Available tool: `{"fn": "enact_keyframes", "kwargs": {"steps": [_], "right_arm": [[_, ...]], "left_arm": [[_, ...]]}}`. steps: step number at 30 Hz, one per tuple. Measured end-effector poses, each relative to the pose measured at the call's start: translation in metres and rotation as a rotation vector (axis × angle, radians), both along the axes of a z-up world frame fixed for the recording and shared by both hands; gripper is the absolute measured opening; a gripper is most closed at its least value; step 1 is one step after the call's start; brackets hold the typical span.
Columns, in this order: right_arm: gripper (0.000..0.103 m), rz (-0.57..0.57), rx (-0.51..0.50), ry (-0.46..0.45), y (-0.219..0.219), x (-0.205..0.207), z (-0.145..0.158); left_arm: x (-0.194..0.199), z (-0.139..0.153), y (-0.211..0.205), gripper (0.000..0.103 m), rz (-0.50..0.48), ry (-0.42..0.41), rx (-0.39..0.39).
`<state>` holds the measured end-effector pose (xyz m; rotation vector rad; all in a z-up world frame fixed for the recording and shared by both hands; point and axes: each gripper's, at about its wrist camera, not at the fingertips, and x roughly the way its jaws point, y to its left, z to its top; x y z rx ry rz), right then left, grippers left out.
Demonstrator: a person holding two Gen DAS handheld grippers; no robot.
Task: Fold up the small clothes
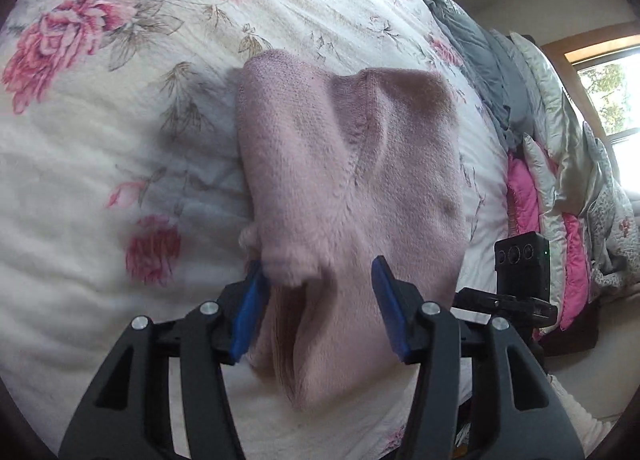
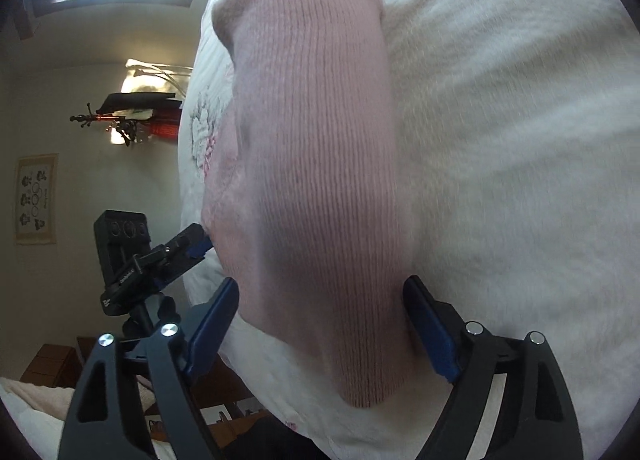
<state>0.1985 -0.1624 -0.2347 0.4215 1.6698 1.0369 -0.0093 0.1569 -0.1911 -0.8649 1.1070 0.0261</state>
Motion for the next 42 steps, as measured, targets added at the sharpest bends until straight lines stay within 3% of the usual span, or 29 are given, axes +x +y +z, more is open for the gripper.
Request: {"fn": "enact_keyframes", "kwargs": {"steps": [4, 9, 15, 18, 19, 21, 25, 33, 39, 42], "right_arm": [[0.065, 0.017, -0.048, -0.041, -0.003, -0.014, 0.004], [0.042, 0.076, -0.149, -0.106, 0.001, -0.021, 0.003], [0.041, 0.09, -0.2, -0.122, 0.006, -0.026, 0.003], [0.052, 0.114, -0.245, -0.196, 0.017, -0.034, 0.026], [0.064, 0.122, -0.272, -0.232, 0.017, -0.037, 0.035], [0.076, 0.122, -0.302, -0.307, 0.02, -0.045, 0.059], [0.088, 0.098, -0.358, -0.431, 0.019, -0.062, 0.101], [0.092, 0.041, -0.413, -0.574, 0.0, -0.095, 0.147], [0.092, 0.029, -0.457, -0.667, -0.002, -0.118, 0.179], [0.098, 0.005, -0.508, -0.748, -0.003, -0.128, 0.201]], "left_arm": [[-0.013, 0.004, -0.031, 0.052, -0.024, 0.039, 0.072], [-0.024, -0.025, -0.04, 0.051, -0.013, 0.147, 0.128], [-0.029, -0.045, -0.035, 0.055, 0.021, 0.217, 0.136], [-0.028, -0.025, -0.042, 0.052, 0.011, 0.216, 0.19], [-0.029, -0.015, -0.045, 0.053, 0.009, 0.206, 0.2], [-0.036, 0.003, -0.047, 0.054, 0.017, 0.186, 0.209], [-0.052, 0.043, -0.055, 0.063, 0.037, 0.156, 0.245], [-0.071, 0.103, -0.085, 0.069, 0.044, 0.139, 0.319], [-0.093, 0.129, -0.099, 0.071, 0.047, 0.164, 0.358], [-0.103, 0.142, -0.106, 0.072, 0.043, 0.161, 0.381]]}}
